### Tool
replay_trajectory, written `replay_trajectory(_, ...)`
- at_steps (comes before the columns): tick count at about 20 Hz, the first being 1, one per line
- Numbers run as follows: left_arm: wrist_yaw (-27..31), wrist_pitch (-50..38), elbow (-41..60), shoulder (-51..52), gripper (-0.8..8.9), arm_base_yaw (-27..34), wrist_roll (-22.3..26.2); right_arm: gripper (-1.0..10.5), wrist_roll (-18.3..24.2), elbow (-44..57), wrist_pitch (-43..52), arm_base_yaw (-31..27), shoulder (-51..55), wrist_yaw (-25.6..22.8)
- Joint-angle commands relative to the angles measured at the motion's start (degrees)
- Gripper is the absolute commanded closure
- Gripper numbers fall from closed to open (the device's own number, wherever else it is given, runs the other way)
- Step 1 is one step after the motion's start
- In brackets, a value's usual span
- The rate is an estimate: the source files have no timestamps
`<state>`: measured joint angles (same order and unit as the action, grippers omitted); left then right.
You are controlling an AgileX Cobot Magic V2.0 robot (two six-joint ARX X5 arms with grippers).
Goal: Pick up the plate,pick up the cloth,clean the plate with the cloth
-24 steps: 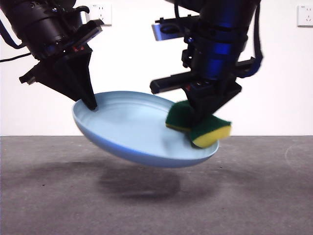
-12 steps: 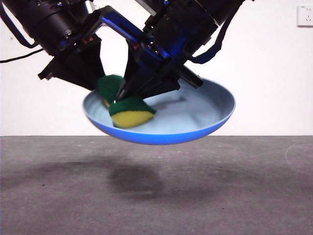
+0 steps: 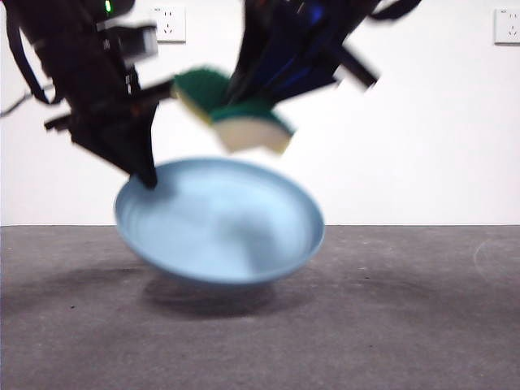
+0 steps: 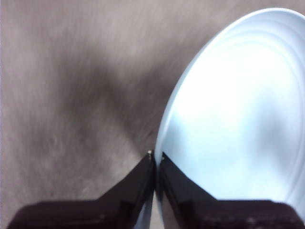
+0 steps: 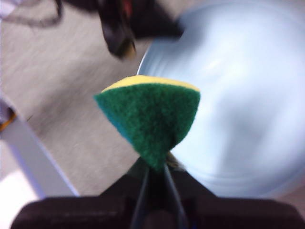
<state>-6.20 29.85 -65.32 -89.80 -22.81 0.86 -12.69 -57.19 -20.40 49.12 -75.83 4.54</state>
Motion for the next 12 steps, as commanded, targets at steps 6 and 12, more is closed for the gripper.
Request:
replay_trajectory(6,2.2,-2.3,0.0,-8.2,8.22,2.3,0.7,9.6,0.1,0.3,-7.0,-0.1,10.7,-11.5)
replay_trajectory(12,3.5,-4.5,0.0,-13.5,8.01,3.1,0.7,9.6,0.7,0.3,-12.3,-1.3,17.0,-15.6)
